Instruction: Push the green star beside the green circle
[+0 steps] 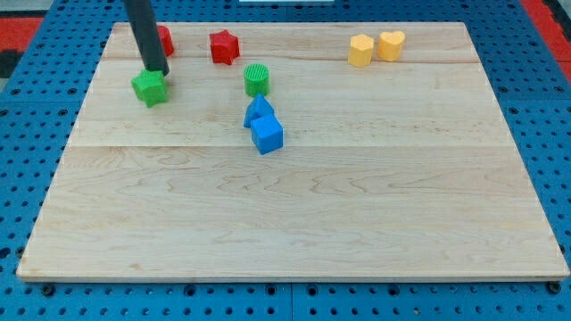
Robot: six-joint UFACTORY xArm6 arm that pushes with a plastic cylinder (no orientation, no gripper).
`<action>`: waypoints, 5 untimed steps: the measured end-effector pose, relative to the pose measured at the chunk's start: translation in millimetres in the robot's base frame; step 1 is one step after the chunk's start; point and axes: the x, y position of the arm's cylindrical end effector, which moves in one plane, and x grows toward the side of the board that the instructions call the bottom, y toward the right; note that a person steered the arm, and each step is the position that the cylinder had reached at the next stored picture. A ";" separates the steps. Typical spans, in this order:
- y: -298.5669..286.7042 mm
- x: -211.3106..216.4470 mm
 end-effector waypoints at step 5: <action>86.2 66.8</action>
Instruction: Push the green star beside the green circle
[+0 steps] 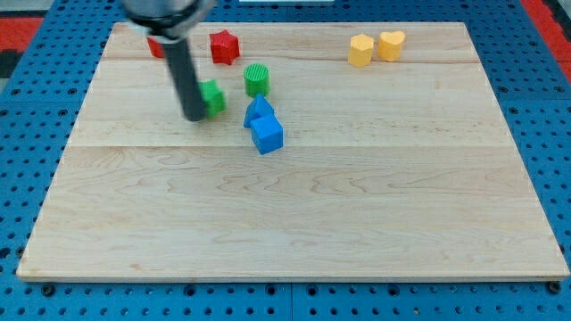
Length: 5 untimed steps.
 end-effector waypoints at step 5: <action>-9.3 -65.2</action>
